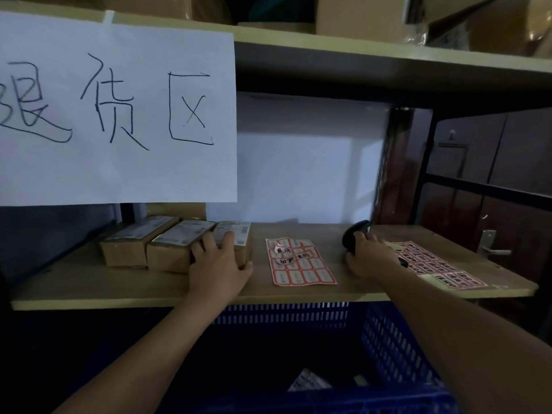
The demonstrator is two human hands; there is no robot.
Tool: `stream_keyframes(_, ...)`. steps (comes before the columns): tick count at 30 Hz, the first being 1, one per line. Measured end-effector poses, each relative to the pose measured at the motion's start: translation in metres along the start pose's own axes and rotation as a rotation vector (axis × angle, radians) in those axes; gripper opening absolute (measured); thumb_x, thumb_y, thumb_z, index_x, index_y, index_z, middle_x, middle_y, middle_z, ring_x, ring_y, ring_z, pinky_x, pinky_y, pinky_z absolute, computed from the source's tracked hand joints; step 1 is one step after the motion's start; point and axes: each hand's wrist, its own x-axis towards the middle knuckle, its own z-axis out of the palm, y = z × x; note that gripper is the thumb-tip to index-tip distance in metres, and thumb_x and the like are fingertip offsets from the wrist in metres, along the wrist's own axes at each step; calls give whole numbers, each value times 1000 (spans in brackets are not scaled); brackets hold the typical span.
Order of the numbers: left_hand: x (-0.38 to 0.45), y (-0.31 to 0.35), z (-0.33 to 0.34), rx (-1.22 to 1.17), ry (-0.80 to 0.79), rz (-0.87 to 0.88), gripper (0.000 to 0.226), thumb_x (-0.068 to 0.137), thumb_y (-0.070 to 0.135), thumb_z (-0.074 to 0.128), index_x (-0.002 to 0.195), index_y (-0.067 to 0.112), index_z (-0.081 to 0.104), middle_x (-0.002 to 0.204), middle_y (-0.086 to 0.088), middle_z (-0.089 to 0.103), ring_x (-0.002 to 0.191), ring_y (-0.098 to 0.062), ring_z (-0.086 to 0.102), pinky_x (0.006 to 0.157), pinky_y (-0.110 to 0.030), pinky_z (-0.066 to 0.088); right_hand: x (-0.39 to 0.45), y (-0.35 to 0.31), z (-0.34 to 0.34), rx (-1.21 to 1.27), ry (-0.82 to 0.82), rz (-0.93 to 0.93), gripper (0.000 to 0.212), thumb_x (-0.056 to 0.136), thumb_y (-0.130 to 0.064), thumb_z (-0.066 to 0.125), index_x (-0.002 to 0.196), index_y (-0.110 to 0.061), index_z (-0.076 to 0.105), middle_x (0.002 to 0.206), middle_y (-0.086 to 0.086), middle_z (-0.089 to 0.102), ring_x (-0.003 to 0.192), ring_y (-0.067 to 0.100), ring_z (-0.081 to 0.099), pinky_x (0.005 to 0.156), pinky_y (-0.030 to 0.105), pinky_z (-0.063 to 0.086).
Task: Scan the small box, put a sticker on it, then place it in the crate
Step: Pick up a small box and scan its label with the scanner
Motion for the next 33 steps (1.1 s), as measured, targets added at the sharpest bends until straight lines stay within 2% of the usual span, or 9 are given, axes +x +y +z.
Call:
stream_keyframes(6, -2, 6, 3, -33, 89, 31, 72, 76, 48, 67, 137, 21, 37, 144, -11, 29, 130, -36, 26, 91, -47, 45, 12, 12, 7, 41, 27, 42, 56, 91, -29, 51, 140, -7, 36, 139, 20, 49, 125, 40, 47, 98, 49, 41)
stream_keyframes(9, -3, 13, 7, -4, 236, 149, 69, 73, 43, 72, 131, 18, 47, 139, -12, 38, 125, -37, 32, 90, -49, 47, 17, 16, 8, 75, 37, 70, 57, 89, -25, 54, 141, -7, 35, 135, 19, 50, 121, 40, 53, 94, 49, 46)
stream_keyframes(14, -3, 30, 8, -25, 386, 314, 65, 70, 41, 77, 123, 14, 53, 132, -16, 45, 117, -37, 39, 84, -51, 52, 25, 27, 9, 89, 38, 82, 67, 85, -24, 56, 145, -7, 31, 127, 18, 57, 112, 37, 60, 86, 44, 51)
stream_keyframes(19, -4, 35, 15, -52, 506, 576, 60, 73, 38, 77, 121, 14, 51, 133, -14, 41, 125, -37, 37, 94, -50, 48, 29, 35, 8, 154, 57, 119, 54, 88, -19, 53, 138, -5, 38, 119, 18, 63, 104, 35, 64, 78, 38, 50)
stream_keyframes(23, 2, 39, 14, -76, 563, 577, 61, 74, 36, 76, 123, 15, 47, 135, -15, 38, 128, -38, 36, 96, -52, 47, 31, 27, -3, 428, 81, 101, 38, 80, -17, 56, 118, -9, 54, 94, 9, 66, 83, 28, 65, 72, 35, 54)
stream_keyframes(26, 11, 44, 10, -80, 593, 553, 59, 76, 36, 74, 124, 16, 46, 136, -13, 36, 129, -37, 33, 97, -52, 47, 29, 9, -22, 624, 104, 43, 27, 80, -22, 56, 103, -8, 57, 86, 9, 63, 75, 26, 60, 61, 29, 42)
stream_keyframes(28, 17, 45, 9, -62, 607, 556, 60, 75, 33, 76, 124, 16, 45, 137, -12, 34, 129, -37, 32, 97, -51, 46, 19, -6, -35, 803, 134, 19, 15, 82, -25, 57, 85, -10, 55, 76, 6, 59, 64, 21, 54, 54, 27, 36)
stream_keyframes(30, 23, 43, 9, -30, 618, 548, 62, 73, 30, 78, 124, 17, 45, 138, -12, 33, 129, -36, 31, 97, -53, 46, 5, -20, -47, 1050, 134, -11, 20, 84, -23, 58, 73, -9, 49, 67, 6, 53, 56, 20, 48, 52, 27, 35)
stream_keyframes(33, 31, 40, 9, -29, 624, 482, 62, 74, 30, 78, 125, 19, 44, 140, -12, 32, 128, -36, 32, 95, -55, 47, -19, -37, -63, 1389, 66, -83, 20, 85, -20, 59, 74, -7, 49, 62, 9, 51, 52, 22, 45, 52, 32, 38)
